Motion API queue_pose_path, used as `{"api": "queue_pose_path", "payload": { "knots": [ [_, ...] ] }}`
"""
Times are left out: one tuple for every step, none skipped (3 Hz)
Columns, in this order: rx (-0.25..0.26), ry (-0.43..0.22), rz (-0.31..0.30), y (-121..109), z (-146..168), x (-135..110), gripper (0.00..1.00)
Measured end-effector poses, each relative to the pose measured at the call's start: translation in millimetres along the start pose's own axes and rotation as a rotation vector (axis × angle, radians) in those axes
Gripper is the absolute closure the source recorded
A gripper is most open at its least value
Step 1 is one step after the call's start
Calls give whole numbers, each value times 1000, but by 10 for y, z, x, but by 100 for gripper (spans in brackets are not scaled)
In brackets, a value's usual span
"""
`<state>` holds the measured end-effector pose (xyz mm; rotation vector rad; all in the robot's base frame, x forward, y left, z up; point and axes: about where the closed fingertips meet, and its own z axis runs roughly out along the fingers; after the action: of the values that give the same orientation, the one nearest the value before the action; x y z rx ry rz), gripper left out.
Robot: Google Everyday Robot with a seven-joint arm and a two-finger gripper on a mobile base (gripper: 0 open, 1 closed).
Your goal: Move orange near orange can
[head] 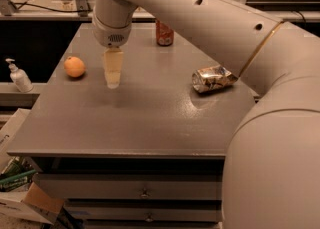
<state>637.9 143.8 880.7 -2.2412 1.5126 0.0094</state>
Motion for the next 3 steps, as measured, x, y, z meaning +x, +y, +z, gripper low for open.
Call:
{"api": "queue_pose_path", "payload": {
  "knots": [
    [18, -43, 48, -115, 134, -27, 0],
    [39, -74, 115, -257, 307, -66, 0],
    [38, -101, 185, -380, 428, -119, 0]
  ]
}}
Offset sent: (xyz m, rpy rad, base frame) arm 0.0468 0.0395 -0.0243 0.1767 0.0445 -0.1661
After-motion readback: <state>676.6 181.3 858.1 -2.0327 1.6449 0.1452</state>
